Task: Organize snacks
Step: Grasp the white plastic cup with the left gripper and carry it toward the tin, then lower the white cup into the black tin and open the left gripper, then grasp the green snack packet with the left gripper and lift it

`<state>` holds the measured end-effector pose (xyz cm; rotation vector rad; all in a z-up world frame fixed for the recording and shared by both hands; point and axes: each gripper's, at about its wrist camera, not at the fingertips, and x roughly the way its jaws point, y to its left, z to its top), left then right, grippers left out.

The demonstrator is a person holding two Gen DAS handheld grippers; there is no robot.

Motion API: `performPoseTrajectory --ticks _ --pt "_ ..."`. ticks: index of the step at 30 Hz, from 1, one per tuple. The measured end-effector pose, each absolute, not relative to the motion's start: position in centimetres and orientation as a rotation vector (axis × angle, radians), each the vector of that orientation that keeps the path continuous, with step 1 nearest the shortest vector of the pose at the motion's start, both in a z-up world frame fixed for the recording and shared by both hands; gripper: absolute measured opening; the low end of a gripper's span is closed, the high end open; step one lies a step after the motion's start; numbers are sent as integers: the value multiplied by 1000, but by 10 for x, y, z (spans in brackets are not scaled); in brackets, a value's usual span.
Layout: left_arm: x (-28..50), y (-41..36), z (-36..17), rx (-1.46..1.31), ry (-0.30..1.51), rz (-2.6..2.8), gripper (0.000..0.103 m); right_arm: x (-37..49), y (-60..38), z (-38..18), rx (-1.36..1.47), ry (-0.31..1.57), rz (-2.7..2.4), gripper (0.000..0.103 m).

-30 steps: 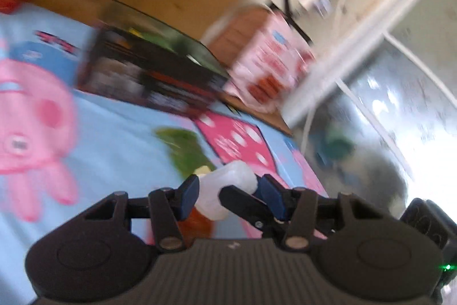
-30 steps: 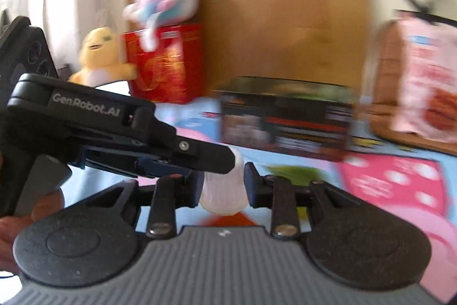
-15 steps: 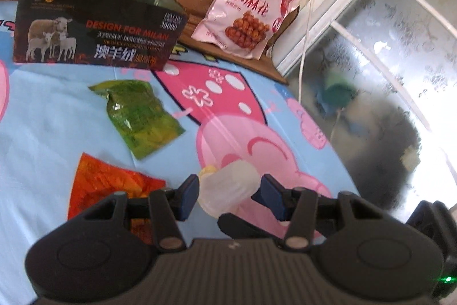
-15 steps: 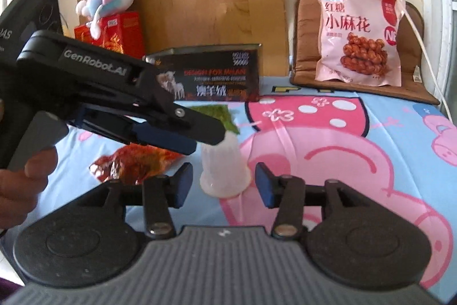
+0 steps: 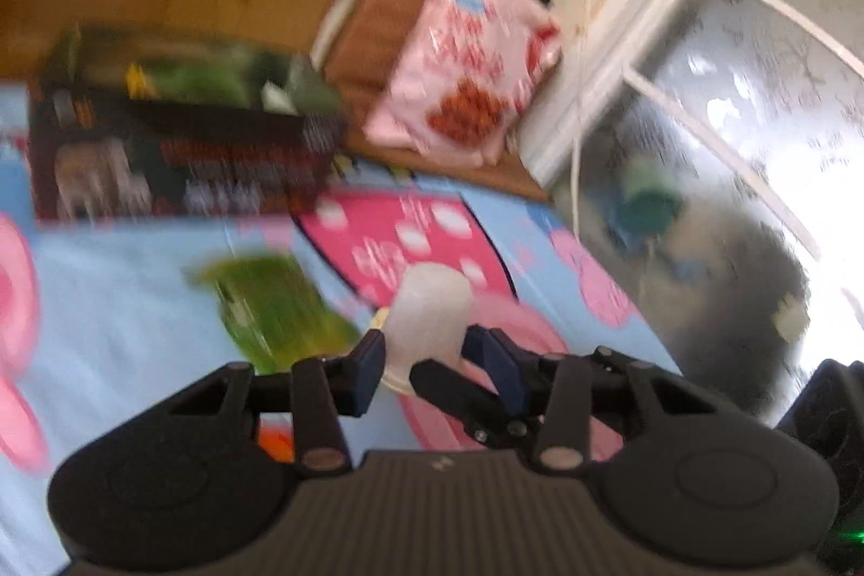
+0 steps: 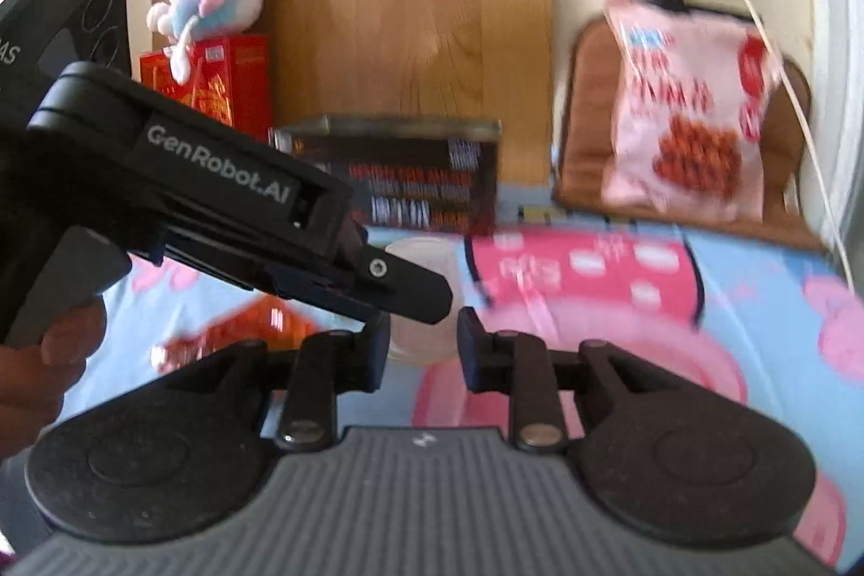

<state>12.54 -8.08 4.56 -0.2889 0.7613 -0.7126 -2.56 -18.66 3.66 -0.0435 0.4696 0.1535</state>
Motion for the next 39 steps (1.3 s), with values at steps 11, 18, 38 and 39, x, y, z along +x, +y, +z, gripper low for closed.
performPoseTrajectory --ticks 11,18,38,39 --pt "193 0 99 -379 564 -353 52 120 -145 81 -49 348 278 39" --pt "162 20 52 -422 662 -389 52 62 -192 52 105 412 215 39" --pt "184 -43 -9 -626 891 -571 39 73 -233 9 361 695 274 41" --pt "183 -40 -9 -656 877 -582 40 72 -234 8 368 695 281 42"
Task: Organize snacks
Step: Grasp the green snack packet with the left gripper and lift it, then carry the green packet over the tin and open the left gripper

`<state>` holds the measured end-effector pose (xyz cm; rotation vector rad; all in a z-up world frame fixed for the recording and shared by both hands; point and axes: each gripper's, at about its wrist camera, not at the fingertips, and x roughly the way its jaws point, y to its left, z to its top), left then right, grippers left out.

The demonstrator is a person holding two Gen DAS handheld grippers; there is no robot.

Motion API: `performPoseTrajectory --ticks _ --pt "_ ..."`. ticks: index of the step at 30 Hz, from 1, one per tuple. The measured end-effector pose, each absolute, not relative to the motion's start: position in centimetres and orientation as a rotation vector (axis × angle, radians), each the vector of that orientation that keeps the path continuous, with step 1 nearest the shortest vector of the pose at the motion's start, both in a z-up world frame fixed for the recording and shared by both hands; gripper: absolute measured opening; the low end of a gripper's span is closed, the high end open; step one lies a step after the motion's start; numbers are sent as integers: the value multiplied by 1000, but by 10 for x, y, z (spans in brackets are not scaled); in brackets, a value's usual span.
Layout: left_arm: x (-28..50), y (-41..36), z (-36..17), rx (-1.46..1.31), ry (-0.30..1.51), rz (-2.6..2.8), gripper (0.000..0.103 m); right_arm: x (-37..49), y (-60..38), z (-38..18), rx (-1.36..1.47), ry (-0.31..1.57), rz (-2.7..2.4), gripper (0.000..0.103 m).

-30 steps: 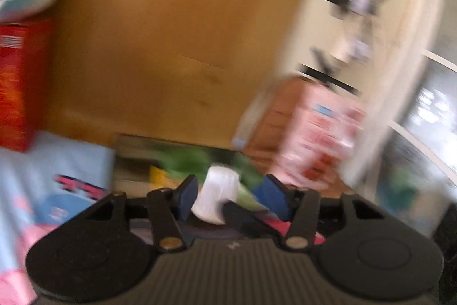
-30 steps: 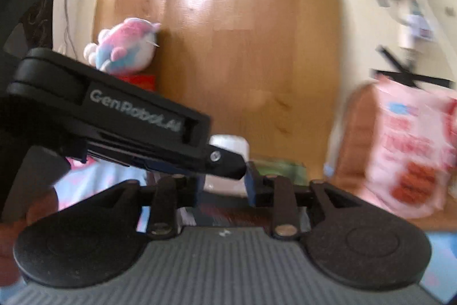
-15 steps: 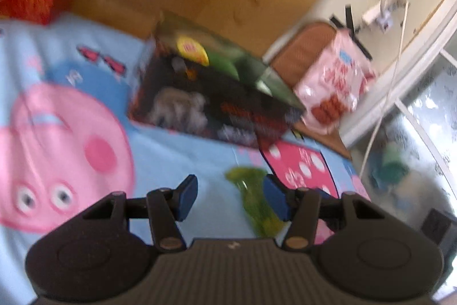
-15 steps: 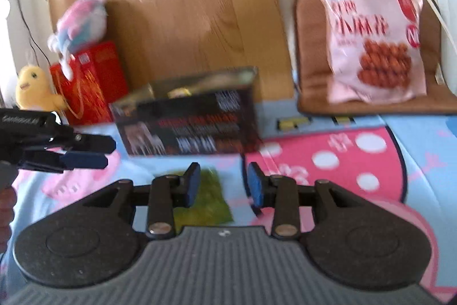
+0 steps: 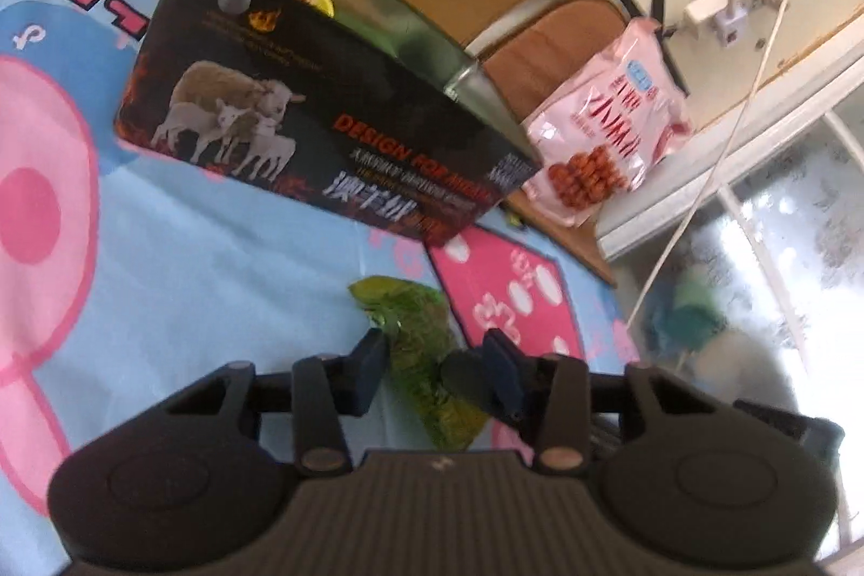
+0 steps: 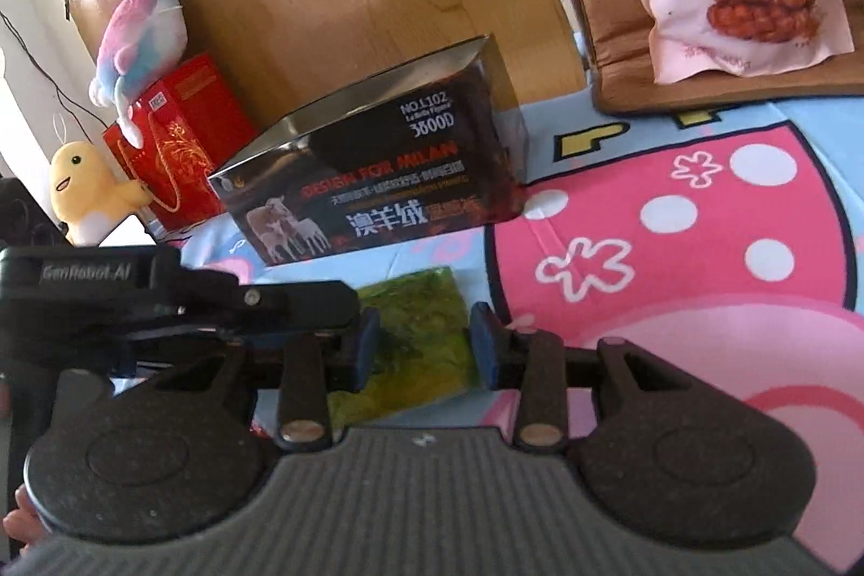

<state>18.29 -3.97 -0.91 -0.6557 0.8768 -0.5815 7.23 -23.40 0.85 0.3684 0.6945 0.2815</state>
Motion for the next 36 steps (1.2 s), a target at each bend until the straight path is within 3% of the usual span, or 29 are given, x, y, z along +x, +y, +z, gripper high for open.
performPoseTrajectory --ticks 4,11,13,16,18,20,24,30,33,34,36 --pt "184 -30 -3 -747 836 -617 39 70 -239 8 409 691 327 48" --pt "182 -53 -4 -623 863 -589 40 62 -215 11 266 671 358 52" --pt "179 -51 -1 -645 839 -629 40 59 -209 12 224 659 359 60" --pt "177 -53 6 -630 836 -648 31 57 -205 13 189 648 363 64" --pt "177 -68 9 -488 865 -573 17 59 -204 12 182 653 363 64" --pt "176 -78 6 -419 868 -535 17 59 -204 11 187 649 359 64" --pt "180 -61 5 -572 885 -602 15 58 -203 11 184 638 350 67" --pt "169 -43 10 -691 857 -673 15 53 -202 14 166 601 356 77" --pt "162 -45 14 -666 844 -683 15 52 -200 14 140 595 377 73" --pt "161 -46 16 -659 840 -685 15 50 -199 15 126 587 386 57" --pt "158 -45 21 -650 827 -693 15 46 -195 16 88 570 346 48"
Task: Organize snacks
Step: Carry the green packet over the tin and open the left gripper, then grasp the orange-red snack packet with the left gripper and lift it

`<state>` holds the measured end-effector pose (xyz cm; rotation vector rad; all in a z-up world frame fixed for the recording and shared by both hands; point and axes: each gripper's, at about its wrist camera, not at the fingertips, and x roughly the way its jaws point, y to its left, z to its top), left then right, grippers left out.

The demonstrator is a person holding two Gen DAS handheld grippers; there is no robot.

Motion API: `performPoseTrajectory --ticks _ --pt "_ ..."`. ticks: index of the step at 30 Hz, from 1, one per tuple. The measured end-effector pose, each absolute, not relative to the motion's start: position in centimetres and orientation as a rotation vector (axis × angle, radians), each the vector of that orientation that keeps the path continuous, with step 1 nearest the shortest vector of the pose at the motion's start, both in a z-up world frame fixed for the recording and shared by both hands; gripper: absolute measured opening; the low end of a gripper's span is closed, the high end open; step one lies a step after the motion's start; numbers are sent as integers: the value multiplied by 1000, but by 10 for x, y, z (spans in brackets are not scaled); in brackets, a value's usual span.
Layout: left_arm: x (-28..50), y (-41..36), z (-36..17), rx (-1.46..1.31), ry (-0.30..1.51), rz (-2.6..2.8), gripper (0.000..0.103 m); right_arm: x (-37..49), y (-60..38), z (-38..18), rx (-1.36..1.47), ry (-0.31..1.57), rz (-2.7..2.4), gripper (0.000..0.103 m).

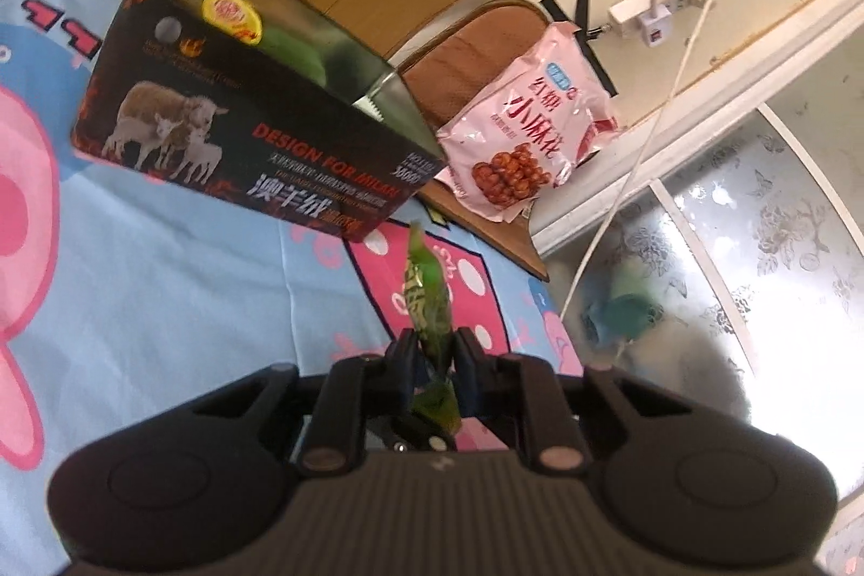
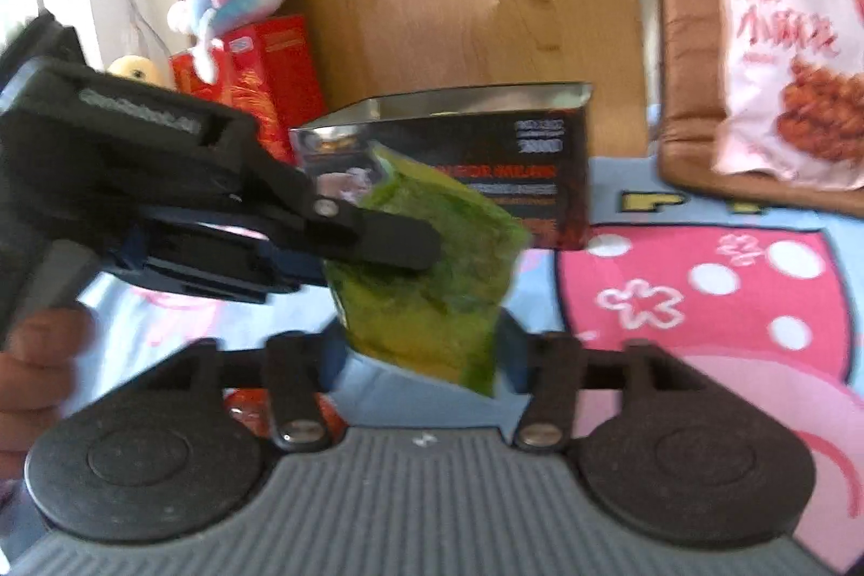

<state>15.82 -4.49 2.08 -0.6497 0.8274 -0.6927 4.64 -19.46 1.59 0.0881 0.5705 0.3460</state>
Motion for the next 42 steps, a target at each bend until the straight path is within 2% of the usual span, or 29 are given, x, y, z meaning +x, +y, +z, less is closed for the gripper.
performPoseTrajectory --ticks 2,8,10,11,12,13,16,19,24,28,31,32,33,35,40,42 --pt "157 -42 31 -630 804 -706 16 42 -192 18 76 544 336 43" --pt "174 -19 89 -575 645 -670 19 60 -178 54 66 451 325 43" --pt "191 -15 110 -499 596 -563 36 85 -169 72 36 423 319 45" --pt "199 -13 115 -445 582 -493 46 101 -164 81 28 409 319 49" --pt "206 -10 117 -393 575 -399 46 116 -159 85 17 398 314 59" --pt "209 -5 115 -384 588 -346 46 132 -152 86 -19 413 316 64" --pt "192 22 99 -465 594 -404 47 142 -146 76 -61 468 255 64" --pt "166 40 73 -465 625 -401 47 106 -162 64 33 466 323 64" --pt "130 45 31 -551 799 -523 49 39 -190 41 175 556 359 64" --pt "100 29 13 -529 877 -626 49 0 -212 30 350 688 407 64" --pt "86 22 5 -503 905 -665 44 -15 -221 24 466 749 447 61" --pt "83 19 2 -488 912 -658 37 -17 -224 21 497 762 449 56" --pt "80 19 -1 -473 917 -650 27 -18 -227 19 522 770 445 53" --pt "77 21 -6 -479 907 -633 19 -15 -230 14 568 797 416 44" --pt "86 29 -27 -748 982 -693 23 2 -222 10 652 810 402 44" --pt "87 24 -24 -718 963 -681 24 4 -216 9 659 807 414 44"
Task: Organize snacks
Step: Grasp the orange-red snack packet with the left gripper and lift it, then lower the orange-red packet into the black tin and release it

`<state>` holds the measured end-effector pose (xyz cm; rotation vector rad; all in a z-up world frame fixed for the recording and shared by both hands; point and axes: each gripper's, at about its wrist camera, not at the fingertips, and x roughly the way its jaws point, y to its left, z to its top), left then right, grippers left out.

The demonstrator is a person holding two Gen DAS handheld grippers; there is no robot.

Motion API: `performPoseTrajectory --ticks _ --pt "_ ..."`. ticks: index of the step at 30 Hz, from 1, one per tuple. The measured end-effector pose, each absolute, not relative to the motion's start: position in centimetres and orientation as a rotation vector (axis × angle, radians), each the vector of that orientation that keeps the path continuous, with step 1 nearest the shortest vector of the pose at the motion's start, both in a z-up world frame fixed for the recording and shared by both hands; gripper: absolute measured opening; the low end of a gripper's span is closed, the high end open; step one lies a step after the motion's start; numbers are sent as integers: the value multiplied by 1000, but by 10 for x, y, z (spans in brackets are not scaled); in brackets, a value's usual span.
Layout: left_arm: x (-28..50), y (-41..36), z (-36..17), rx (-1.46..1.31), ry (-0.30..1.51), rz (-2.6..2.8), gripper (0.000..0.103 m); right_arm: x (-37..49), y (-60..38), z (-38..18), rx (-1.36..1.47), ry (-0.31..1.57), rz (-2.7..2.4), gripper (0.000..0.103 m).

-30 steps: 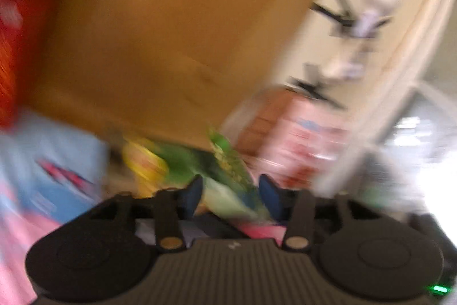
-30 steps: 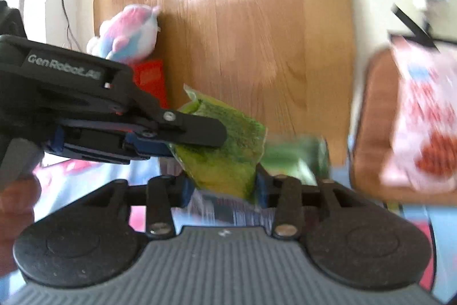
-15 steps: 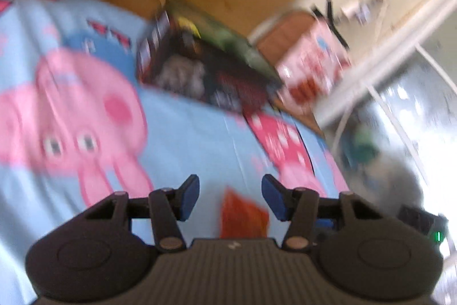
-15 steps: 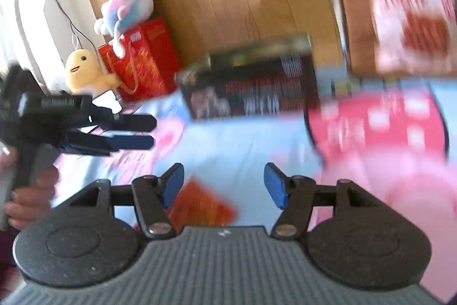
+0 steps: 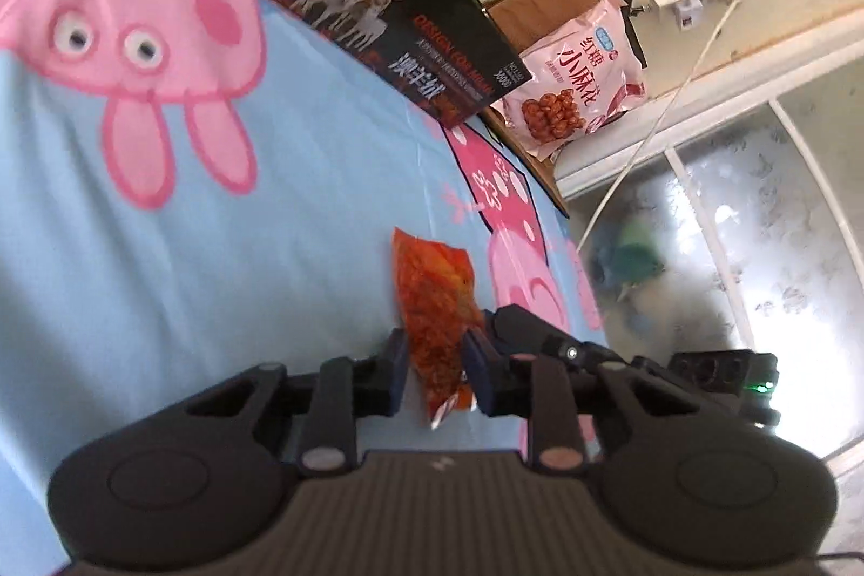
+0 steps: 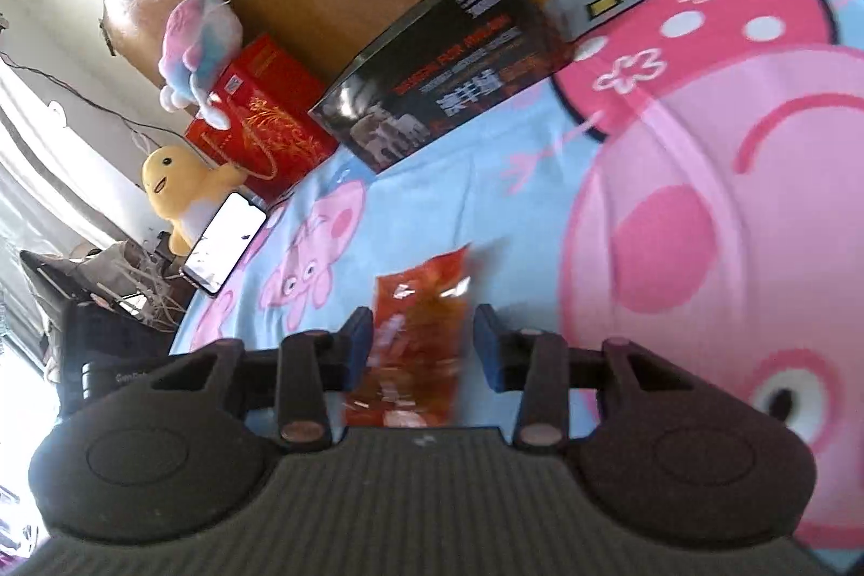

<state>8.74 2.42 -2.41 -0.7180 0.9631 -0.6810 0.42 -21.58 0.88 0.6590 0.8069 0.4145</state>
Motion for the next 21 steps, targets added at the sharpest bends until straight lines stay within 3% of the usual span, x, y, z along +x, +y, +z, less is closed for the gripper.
performPoseTrajectory --ticks 1,3,4,6,11,21 --pt "88 23 -23 -703 954 -674 24 3 -214 9 648 790 399 43" --pt "90 23 -24 -712 946 -664 24 0 -212 10 638 784 380 30" --pt "91 23 -24 -713 943 -658 24 0 -214 9 639 790 368 18" --pt "92 21 -22 -708 941 -653 25 -3 -225 4 679 808 388 8" --pt "101 12 -7 -660 923 -647 25 0 -232 8 734 771 408 6" --pt "152 4 68 -558 748 -634 29 45 -228 72 594 562 424 6"
